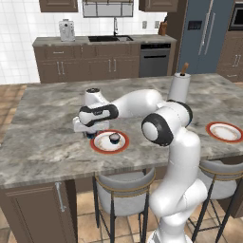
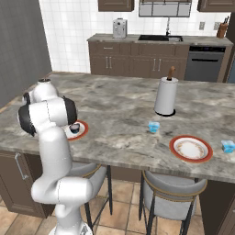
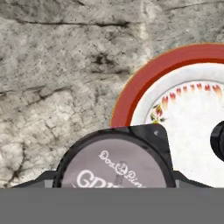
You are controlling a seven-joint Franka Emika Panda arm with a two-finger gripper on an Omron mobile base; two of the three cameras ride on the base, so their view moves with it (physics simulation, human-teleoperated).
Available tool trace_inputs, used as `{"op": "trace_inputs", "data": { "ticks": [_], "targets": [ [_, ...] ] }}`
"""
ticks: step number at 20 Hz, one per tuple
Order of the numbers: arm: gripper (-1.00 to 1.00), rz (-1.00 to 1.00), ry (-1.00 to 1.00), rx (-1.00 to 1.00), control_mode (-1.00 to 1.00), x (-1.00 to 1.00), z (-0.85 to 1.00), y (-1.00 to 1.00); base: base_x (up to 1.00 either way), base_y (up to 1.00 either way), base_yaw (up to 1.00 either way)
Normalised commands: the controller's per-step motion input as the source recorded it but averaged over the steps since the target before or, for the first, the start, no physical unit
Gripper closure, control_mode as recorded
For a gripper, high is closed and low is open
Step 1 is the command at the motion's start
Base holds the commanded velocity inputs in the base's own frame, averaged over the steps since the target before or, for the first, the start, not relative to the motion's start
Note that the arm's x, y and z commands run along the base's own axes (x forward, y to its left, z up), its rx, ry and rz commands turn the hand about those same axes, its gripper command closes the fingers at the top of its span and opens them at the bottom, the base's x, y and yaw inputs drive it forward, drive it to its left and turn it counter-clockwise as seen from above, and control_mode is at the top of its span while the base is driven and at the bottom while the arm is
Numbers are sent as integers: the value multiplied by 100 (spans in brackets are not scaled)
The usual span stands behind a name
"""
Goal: Place two yogurt containers on each plate.
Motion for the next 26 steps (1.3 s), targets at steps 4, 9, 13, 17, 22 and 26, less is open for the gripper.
{"op": "trace_inputs", "data": {
  "ticks": [4, 9, 13, 17, 22, 26],
  "targets": [
    [100, -16, 13, 0, -100, 3, -5, -64, 0, 0, 0],
    [100, -6, 20, 0, -100, -3, -6, -14, 0, 0, 0],
    [100, 0, 27, -2, -100, -13, -19, 0, 0, 0, 0],
    [100, 0, 17, -3, -100, 0, -27, 0, 0, 0, 0],
    [100, 0, 2, -1, -100, 0, -16, 0, 0, 0, 0],
    [100, 0, -13, 0, -100, 0, 0, 0, 0, 0, 0]
  ]
}}
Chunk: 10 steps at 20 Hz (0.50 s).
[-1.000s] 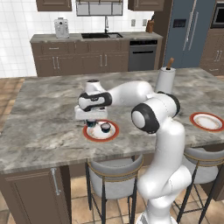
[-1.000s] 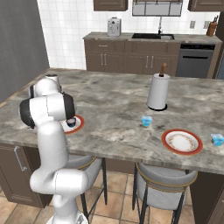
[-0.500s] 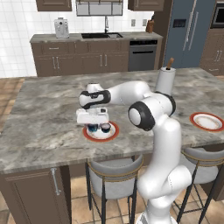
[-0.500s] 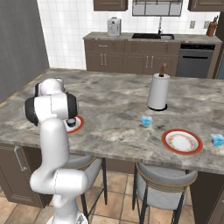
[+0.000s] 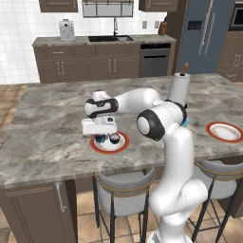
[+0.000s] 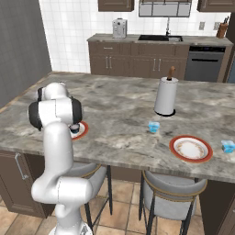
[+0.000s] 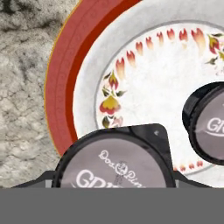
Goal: Place two yogurt containers on each plate.
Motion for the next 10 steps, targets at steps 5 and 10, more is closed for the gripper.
{"op": "trace_inputs", "data": {
  "ticks": [5, 10],
  "targets": [
    [100, 0, -18, 2, -100, 6, -7, 0, 0, 0, 0],
    [100, 0, -13, 4, -100, 5, -31, -1, 0, 0, 0]
  ]
}}
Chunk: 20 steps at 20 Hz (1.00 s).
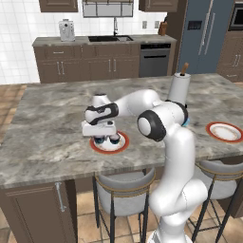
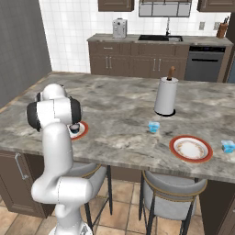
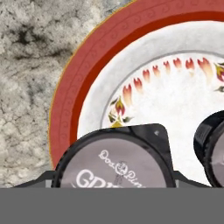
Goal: Place two yogurt containers on each plate.
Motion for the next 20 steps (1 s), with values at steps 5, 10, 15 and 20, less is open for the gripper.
{"op": "trace_inputs", "data": {
  "ticks": [5, 10, 15, 20],
  "targets": [
    [100, 0, -9, 3, -100, 0, -13, -1, 0, 0, 0],
    [100, 0, -3, 0, -100, 2, -1, 0, 0, 0, 0],
    [100, 0, 0, 0, -100, 5, -8, 0, 0, 0, 0],
    [100, 0, 0, 0, -100, 11, -4, 0, 0, 0, 0]
  ]
}}
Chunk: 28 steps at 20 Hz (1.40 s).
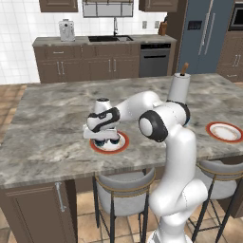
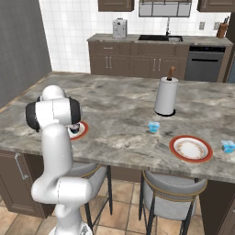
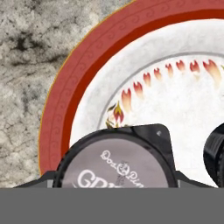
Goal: Place two yogurt containers on each plate.
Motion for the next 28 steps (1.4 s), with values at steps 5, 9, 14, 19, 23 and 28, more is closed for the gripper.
{"op": "trace_inputs", "data": {
  "ticks": [5, 9, 14, 19, 23, 28],
  "targets": [
    [-100, 0, 0, 0, -100, 0, 0, 0, 0, 0, 0],
    [-100, 0, 0, 0, -100, 0, 0, 0, 0, 0, 0],
    [-100, 0, 1, 0, -100, 2, 3, -5, 0, 0, 0],
    [-100, 0, 1, 0, -100, 0, 29, -25, 0, 0, 0],
    [-100, 0, 5, 0, -100, 0, 73, -10, 0, 0, 0],
    [-100, 0, 7, 0, -100, -1, 81, 0, 0, 0, 0]
  ]
}}
